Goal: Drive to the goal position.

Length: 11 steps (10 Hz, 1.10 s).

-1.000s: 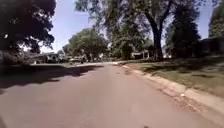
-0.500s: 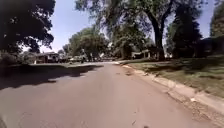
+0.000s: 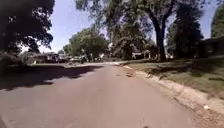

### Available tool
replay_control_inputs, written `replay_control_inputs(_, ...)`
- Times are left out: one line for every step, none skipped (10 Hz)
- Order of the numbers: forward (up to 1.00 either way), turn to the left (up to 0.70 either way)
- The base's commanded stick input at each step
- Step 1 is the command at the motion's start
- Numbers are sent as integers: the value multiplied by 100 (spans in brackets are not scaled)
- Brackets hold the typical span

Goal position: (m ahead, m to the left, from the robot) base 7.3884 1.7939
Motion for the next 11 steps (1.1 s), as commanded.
replay_control_inputs(50,0)
replay_control_inputs(50,0)
replay_control_inputs(50,0)
replay_control_inputs(50,0)
replay_control_inputs(50,0)
replay_control_inputs(50,0)
replay_control_inputs(50,0)
replay_control_inputs(50,0)
replay_control_inputs(50,0)
replay_control_inputs(50,0)
replay_control_inputs(50,0)
